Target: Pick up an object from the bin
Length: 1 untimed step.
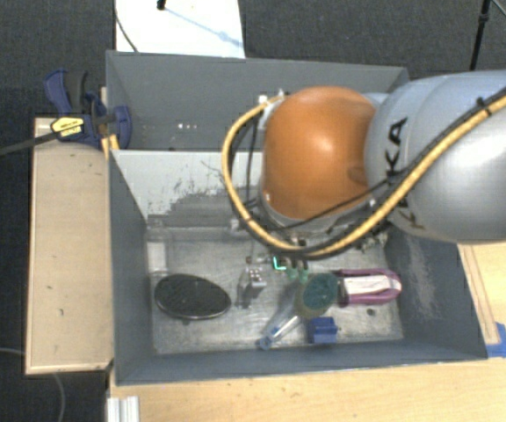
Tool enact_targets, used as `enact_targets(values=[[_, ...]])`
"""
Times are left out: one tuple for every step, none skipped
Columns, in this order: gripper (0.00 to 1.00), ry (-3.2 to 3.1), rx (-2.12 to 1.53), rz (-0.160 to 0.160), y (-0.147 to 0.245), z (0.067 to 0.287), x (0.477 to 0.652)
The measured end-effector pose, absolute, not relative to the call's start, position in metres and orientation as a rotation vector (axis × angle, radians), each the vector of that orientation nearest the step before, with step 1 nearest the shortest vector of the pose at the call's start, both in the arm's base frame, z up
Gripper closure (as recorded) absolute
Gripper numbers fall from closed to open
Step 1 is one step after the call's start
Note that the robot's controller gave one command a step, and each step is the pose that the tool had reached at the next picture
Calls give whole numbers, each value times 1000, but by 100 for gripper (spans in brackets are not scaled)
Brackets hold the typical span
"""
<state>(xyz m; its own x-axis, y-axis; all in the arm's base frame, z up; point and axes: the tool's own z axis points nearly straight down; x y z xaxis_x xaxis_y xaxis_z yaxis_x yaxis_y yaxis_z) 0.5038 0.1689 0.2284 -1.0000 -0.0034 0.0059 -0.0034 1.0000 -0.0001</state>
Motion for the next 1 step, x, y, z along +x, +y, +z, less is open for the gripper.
enact_targets(values=[[0, -3113, 452, -2, 200, 70, 489]])
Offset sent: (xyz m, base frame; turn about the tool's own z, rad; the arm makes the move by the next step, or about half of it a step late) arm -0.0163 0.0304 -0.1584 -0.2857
